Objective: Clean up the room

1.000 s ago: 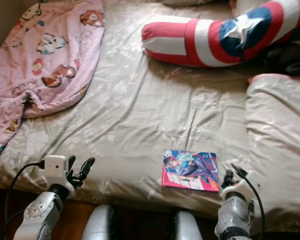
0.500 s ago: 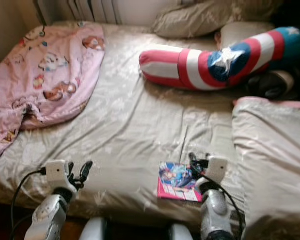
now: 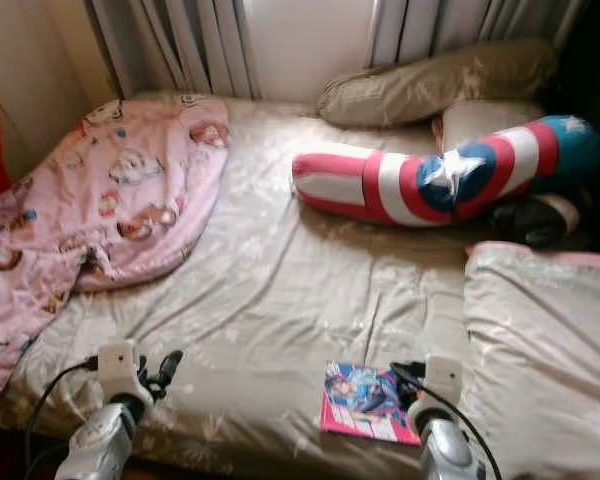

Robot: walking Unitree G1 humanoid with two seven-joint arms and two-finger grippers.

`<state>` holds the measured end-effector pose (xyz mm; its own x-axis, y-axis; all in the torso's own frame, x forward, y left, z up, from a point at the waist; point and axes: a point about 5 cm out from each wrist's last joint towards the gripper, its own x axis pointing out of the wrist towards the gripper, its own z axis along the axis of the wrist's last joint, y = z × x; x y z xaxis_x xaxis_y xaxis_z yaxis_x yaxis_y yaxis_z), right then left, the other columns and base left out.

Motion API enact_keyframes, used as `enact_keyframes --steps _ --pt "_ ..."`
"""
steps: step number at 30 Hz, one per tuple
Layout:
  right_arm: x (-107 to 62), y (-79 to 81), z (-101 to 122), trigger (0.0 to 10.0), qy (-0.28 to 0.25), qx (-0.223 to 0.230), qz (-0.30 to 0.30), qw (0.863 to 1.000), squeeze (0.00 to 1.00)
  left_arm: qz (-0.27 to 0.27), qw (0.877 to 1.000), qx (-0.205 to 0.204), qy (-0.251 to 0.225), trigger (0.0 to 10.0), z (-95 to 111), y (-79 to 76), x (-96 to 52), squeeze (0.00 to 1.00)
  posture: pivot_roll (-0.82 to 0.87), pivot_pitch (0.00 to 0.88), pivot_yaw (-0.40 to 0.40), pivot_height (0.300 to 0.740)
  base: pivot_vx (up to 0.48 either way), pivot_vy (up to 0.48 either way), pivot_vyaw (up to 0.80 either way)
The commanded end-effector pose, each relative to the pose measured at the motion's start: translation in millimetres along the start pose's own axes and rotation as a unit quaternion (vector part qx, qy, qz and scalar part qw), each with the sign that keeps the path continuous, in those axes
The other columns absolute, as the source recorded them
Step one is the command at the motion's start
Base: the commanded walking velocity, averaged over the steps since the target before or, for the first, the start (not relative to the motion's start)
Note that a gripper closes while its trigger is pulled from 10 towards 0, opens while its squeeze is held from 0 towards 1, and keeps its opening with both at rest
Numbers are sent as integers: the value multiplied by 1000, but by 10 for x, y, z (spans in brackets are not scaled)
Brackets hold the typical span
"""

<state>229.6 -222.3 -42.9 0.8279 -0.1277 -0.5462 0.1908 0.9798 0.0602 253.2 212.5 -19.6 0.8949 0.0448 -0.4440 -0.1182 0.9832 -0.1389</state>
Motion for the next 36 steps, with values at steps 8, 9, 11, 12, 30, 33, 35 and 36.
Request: enact_keyframes --steps 8,9,11,12,30,33,35,36 --pt "-156 17 -452 10000 107 9 -17 994 0 10 988 66 136 10000 -464 59 -139 0 39 0 8 740 0 0 0" --pt "-166 22 -472 10000 109 12 -19 994 0 12 988 67 142 10000 -489 77 -154 0 33 0 14 740 0 0 0" --pt "-192 17 -521 10000 114 30 -31 993 0 20 987 60 147 10000 -522 115 -178 0 6 0 29 740 0 0 0" --pt "-206 13 -546 10000 118 37 -36 992 0 23 987 58 149 10000 -535 127 -189 0 3 0 32 740 0 0 0" --pt "-253 25 -632 10000 132 41 -28 990 0 47 985 43 163 10000 -603 133 -218 0 33 22 13 740 0 267 178" --pt "-256 36 -643 10000 136 41 -28 990 0 50 984 41 164 10000 -608 145 -224 0 34 35 13 740 0 480 0" --pt "-257 47 -649 10000 137 46 -25 989 0 56 984 40 167 10000 -618 170 -237 0 36 41 16 740 0 480 0" --pt "-256 52 -648 10000 137 45 -24 989 0 59 983 38 167 10000 -620 179 -240 0 37 44 15 740 0 480 0"
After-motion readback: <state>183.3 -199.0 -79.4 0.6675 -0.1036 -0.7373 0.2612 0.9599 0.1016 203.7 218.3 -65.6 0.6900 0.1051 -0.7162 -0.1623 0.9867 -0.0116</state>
